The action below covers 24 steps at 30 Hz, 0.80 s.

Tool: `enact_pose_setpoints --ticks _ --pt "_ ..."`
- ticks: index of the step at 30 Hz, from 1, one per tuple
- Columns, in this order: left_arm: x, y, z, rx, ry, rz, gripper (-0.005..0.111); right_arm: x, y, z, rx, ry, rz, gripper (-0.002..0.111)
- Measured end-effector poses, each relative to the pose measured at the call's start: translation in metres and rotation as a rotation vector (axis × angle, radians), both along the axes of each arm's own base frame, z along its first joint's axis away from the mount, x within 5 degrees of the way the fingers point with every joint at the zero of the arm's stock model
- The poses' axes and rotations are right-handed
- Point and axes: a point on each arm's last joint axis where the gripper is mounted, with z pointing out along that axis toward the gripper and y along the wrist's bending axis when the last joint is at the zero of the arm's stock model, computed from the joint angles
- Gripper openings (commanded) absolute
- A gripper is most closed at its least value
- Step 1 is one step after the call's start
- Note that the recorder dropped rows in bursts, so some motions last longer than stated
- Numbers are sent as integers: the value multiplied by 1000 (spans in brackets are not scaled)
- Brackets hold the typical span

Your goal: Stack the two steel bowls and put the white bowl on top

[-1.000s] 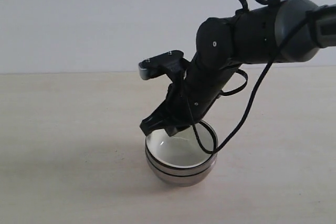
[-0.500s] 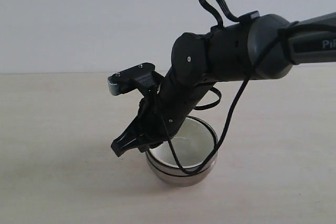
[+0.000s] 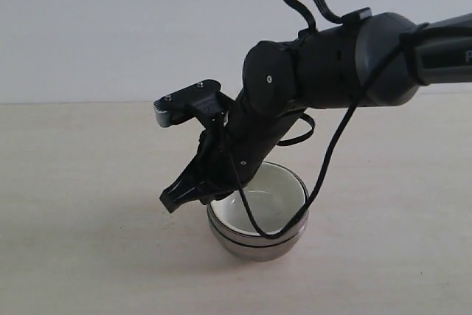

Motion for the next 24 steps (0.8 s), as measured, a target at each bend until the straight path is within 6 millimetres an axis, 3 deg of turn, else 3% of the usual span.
enact_pose_setpoints --ticks 4,16,24 --pt "0 0 0 0 0 0 4 -3 -3 16 26 -29 2 0" --pt "0 0 0 0 0 0 4 -24 -24 90 122 -171 16 0" --pt "0 0 0 0 0 0 4 -52 -54 121 228 -337 -9 0"
